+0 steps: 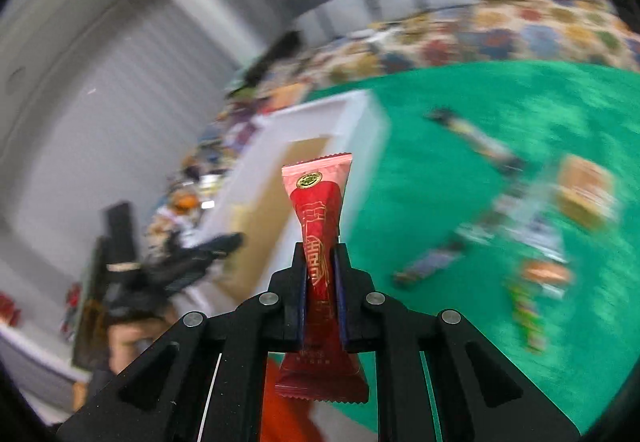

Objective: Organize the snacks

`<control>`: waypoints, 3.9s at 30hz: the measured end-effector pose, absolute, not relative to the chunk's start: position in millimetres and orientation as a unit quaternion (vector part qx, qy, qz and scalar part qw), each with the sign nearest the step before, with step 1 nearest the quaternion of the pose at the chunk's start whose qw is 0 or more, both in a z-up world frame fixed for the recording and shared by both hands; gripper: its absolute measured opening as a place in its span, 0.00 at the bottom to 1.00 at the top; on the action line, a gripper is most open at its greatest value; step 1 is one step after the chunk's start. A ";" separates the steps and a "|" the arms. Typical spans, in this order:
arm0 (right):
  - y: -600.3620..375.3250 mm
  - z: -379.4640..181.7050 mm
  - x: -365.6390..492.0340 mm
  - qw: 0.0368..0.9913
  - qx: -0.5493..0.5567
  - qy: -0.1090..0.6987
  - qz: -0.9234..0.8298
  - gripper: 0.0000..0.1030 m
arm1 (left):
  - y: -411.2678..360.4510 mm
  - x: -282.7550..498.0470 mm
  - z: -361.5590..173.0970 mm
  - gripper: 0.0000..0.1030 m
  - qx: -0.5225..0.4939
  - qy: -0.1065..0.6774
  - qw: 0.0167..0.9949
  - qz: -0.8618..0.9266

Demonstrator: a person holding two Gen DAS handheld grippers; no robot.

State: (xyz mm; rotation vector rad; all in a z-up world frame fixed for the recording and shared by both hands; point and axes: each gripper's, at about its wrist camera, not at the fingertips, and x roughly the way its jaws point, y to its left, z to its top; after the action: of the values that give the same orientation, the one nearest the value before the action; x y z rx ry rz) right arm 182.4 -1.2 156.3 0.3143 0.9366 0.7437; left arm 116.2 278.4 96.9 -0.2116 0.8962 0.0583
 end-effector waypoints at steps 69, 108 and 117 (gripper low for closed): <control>-312.3 -44.0 127.9 0.904 0.020 0.422 -0.068 0.82 | 26.8 110.2 -78.9 1.00 0.018 0.451 0.891 -0.047; -326.4 -44.6 212.2 0.897 0.015 0.439 -0.056 0.94 | 27.3 109.8 -77.9 1.00 0.016 0.450 0.892 -0.046; -326.6 -44.7 212.6 0.897 0.015 0.439 -0.057 0.94 | 27.9 109.4 -77.6 1.00 0.016 0.450 0.892 -0.046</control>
State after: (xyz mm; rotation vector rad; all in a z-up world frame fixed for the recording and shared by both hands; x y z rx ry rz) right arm 212.6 -326.6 -44.7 0.0309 0.9096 -0.1175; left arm 109.4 27.9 -77.6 0.0336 0.9347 -0.0947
